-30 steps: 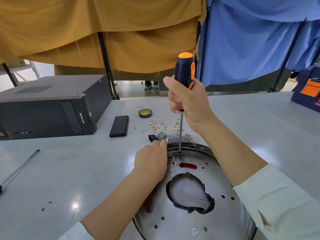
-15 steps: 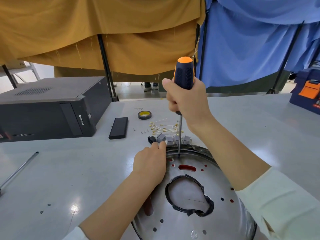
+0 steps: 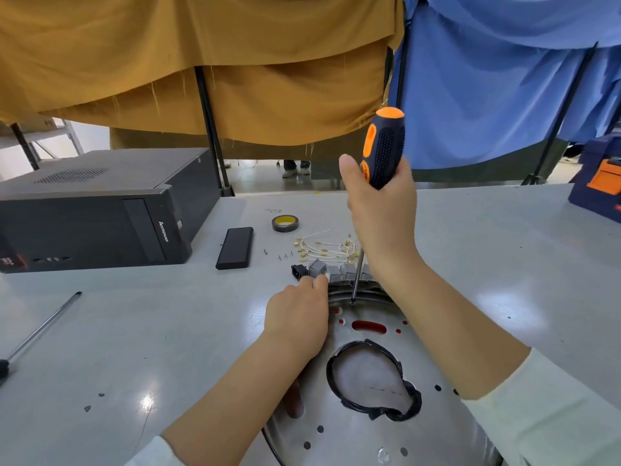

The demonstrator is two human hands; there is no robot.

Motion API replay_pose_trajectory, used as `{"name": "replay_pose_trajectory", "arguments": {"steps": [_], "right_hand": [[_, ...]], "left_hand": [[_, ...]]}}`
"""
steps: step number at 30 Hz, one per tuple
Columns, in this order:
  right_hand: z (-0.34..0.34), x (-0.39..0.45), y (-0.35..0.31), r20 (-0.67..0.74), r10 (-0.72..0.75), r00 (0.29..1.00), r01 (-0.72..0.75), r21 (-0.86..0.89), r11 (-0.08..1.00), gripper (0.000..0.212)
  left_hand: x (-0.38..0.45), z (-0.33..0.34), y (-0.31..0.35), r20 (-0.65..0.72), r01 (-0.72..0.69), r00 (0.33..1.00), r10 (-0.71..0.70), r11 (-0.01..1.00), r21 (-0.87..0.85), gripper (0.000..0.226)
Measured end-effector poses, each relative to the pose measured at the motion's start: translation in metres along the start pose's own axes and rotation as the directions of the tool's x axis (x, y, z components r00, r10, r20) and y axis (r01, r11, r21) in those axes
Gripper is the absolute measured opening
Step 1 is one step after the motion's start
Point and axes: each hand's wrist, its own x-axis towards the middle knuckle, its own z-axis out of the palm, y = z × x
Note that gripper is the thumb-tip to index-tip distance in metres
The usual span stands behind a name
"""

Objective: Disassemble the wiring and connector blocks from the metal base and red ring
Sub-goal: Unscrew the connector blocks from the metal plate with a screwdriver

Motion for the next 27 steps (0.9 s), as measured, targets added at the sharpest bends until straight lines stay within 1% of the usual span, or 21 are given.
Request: {"name": "replay_pose_trajectory", "arguments": {"steps": [1, 2, 3, 5, 6, 7, 8, 9, 11, 12, 14, 15, 17, 19, 20, 21, 22, 23, 24, 25, 27], "right_hand": [[-0.001, 0.003, 0.000, 0.036, 0.034, 0.999, -0.036, 0.058, 0.998, 0.028], [-0.003, 0.006, 0.000, 0.124, 0.067, 0.990, -0.084, 0.138, 0.987, 0.033], [-0.006, 0.010, 0.000, 0.265, 0.088, 0.960, -0.146, 0.208, 0.967, 0.037], [-0.012, 0.018, -0.001, 0.545, 0.096, 0.833, -0.263, 0.237, 0.935, 0.043], [-0.013, 0.020, -0.001, 0.622, 0.092, 0.777, -0.289, 0.223, 0.931, 0.044], [-0.014, 0.021, -0.001, 0.652, 0.088, 0.754, -0.289, 0.208, 0.934, 0.044], [-0.014, 0.020, 0.000, 0.647, 0.084, 0.758, -0.267, 0.191, 0.945, 0.043], [-0.013, 0.018, 0.001, 0.618, 0.074, 0.783, -0.220, 0.163, 0.962, 0.041], [-0.012, 0.013, 0.000, 0.507, 0.036, 0.861, -0.077, 0.060, 0.995, 0.033], [-0.011, 0.012, -0.003, 0.423, 0.020, 0.906, -0.024, 0.004, 1.000, 0.027], [-0.011, 0.013, -0.008, 0.230, 0.008, 0.973, 0.000, -0.034, 0.999, 0.019], [-0.011, 0.016, -0.009, 0.157, 0.003, 0.988, 0.002, -0.032, 0.999, 0.019], [-0.007, 0.018, -0.013, 0.093, 0.000, 0.996, 0.004, -0.041, 0.999, 0.022], [-0.004, 0.020, -0.014, 0.136, 0.041, 0.990, -0.049, 0.051, 0.998, 0.026], [-0.005, 0.021, -0.013, 0.230, 0.060, 0.971, -0.091, 0.127, 0.988, 0.029], [-0.007, 0.024, -0.012, 0.369, 0.062, 0.928, -0.143, 0.194, 0.971, 0.031], [-0.009, 0.026, -0.011, 0.511, 0.056, 0.858, -0.201, 0.233, 0.952, 0.032], [-0.011, 0.029, -0.011, 0.614, 0.044, 0.788, -0.244, 0.247, 0.938, 0.030], [-0.012, 0.032, -0.009, 0.656, 0.030, 0.754, -0.255, 0.251, 0.934, 0.027], [-0.013, 0.033, -0.007, 0.639, 0.022, 0.769, -0.232, 0.247, 0.941, 0.023], [-0.013, 0.033, -0.004, 0.517, 0.013, 0.856, -0.132, 0.195, 0.972, 0.025]], "left_hand": [[0.000, 0.000, 0.000, 0.002, 0.002, 1.000, -0.002, 1.000, 0.000, 0.028], [0.000, 0.000, 0.000, 0.003, 0.006, 1.000, -0.006, 1.000, 0.000, 0.028], [0.001, 0.000, 0.000, 0.003, 0.010, 1.000, -0.010, 1.000, 0.000, 0.028], [0.001, 0.001, 0.001, 0.003, 0.018, 1.000, -0.018, 1.000, 0.000, 0.029], [0.001, 0.001, 0.001, 0.003, 0.021, 1.000, -0.021, 1.000, 0.000, 0.029], [0.001, 0.001, 0.001, 0.001, 0.023, 1.000, -0.023, 1.000, -0.001, 0.029], [0.001, 0.001, 0.001, -0.001, 0.024, 1.000, -0.024, 1.000, -0.003, 0.029], [0.001, 0.002, 0.001, -0.004, 0.023, 1.000, -0.023, 1.000, -0.004, 0.029], [0.001, 0.002, 0.000, -0.008, 0.018, 1.000, -0.018, 1.000, -0.007, 0.028], [0.001, 0.002, 0.000, -0.007, 0.015, 1.000, -0.015, 1.000, -0.011, 0.028], [0.002, 0.003, 0.000, -0.008, 0.010, 1.000, -0.010, 1.000, -0.018, 0.027], [0.003, 0.004, 0.000, -0.011, 0.008, 1.000, -0.008, 1.000, -0.017, 0.026], [0.003, 0.003, 0.000, -0.015, 0.004, 1.000, -0.004, 1.000, -0.007, 0.024], [0.002, 0.003, 0.000, -0.016, 0.003, 1.000, -0.003, 1.000, -0.002, 0.023], [0.002, 0.003, 0.000, -0.016, 0.003, 1.000, -0.003, 1.000, -0.001, 0.024], [0.002, 0.003, 0.000, -0.013, 0.004, 1.000, -0.004, 1.000, 0.002, 0.025], [0.001, 0.003, 0.000, -0.010, 0.005, 1.000, -0.005, 1.000, 0.006, 0.025], [0.001, 0.003, 0.000, -0.006, 0.007, 1.000, -0.007, 1.000, 0.007, 0.026], [0.001, 0.003, 0.000, -0.004, 0.009, 1.000, -0.009, 1.000, 0.006, 0.026], [0.001, 0.003, 0.000, -0.002, 0.012, 1.000, -0.012, 1.000, 0.002, 0.026], [0.002, 0.002, 0.000, 0.002, 0.018, 1.000, -0.018, 1.000, -0.005, 0.027]]}}
